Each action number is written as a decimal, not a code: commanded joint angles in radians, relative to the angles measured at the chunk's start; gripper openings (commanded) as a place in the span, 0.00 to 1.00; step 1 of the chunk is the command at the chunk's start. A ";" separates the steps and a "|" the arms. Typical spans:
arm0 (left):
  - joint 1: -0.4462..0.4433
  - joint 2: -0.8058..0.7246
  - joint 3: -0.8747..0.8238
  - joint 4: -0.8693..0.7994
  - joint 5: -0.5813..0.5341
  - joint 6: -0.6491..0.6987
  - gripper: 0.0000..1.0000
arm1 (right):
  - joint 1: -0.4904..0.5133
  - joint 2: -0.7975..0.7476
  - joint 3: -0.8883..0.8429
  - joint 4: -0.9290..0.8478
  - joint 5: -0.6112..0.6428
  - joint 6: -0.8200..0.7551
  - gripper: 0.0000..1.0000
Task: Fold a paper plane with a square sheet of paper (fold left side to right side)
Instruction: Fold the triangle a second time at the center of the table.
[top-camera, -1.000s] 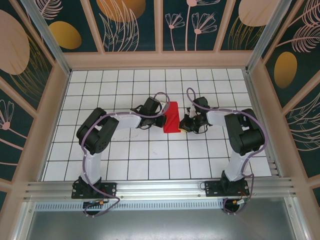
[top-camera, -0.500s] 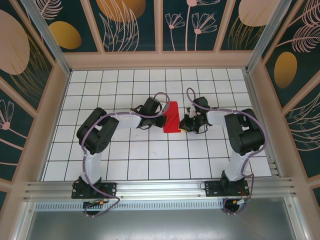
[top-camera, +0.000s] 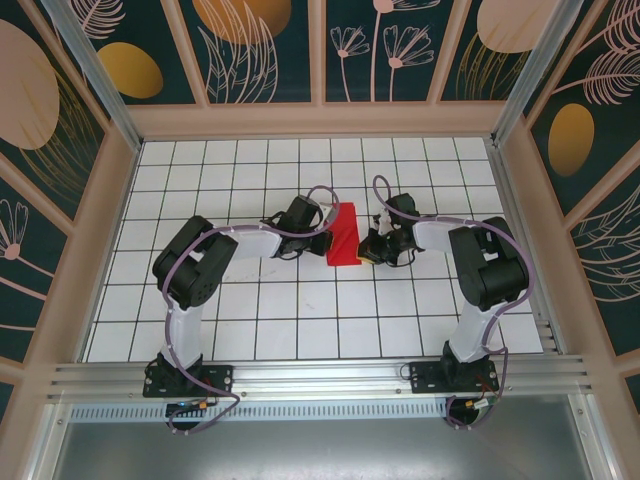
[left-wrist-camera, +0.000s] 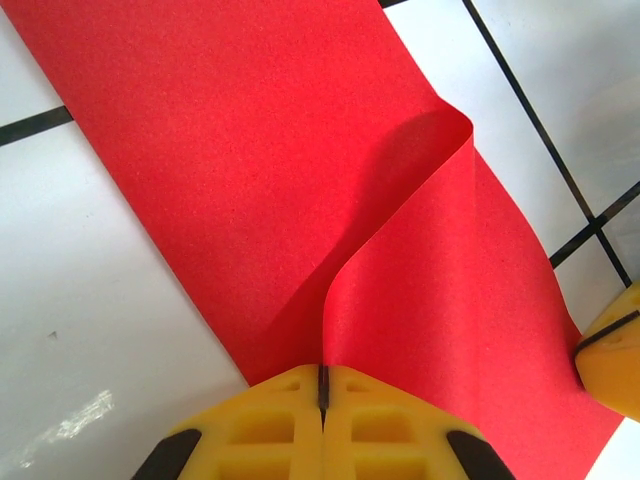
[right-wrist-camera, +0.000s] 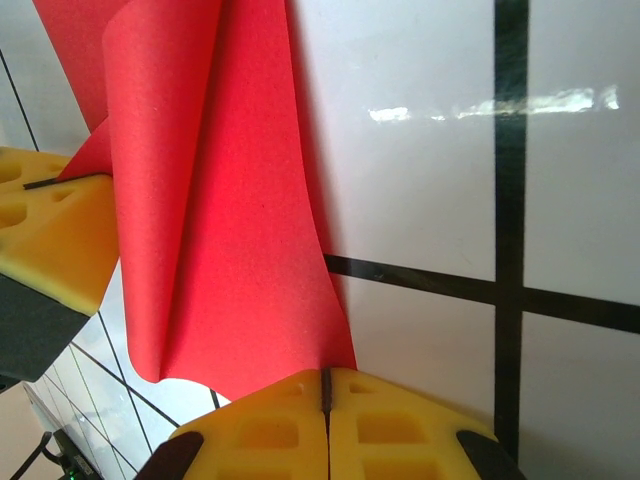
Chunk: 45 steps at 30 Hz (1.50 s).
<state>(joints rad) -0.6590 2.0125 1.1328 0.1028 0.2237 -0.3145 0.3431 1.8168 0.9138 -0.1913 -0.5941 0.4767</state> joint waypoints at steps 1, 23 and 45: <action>0.007 -0.045 -0.021 -0.005 -0.005 0.024 0.06 | 0.017 0.060 -0.015 -0.066 0.091 -0.013 0.08; 0.006 -0.058 -0.025 0.027 -0.020 0.015 0.06 | 0.018 0.068 -0.003 -0.078 0.087 -0.019 0.08; 0.006 -0.013 -0.011 0.040 -0.009 0.012 0.05 | 0.022 0.075 0.000 -0.081 0.086 -0.023 0.08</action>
<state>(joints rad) -0.6590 1.9858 1.0958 0.1238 0.2081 -0.3149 0.3470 1.8282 0.9306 -0.2031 -0.5949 0.4759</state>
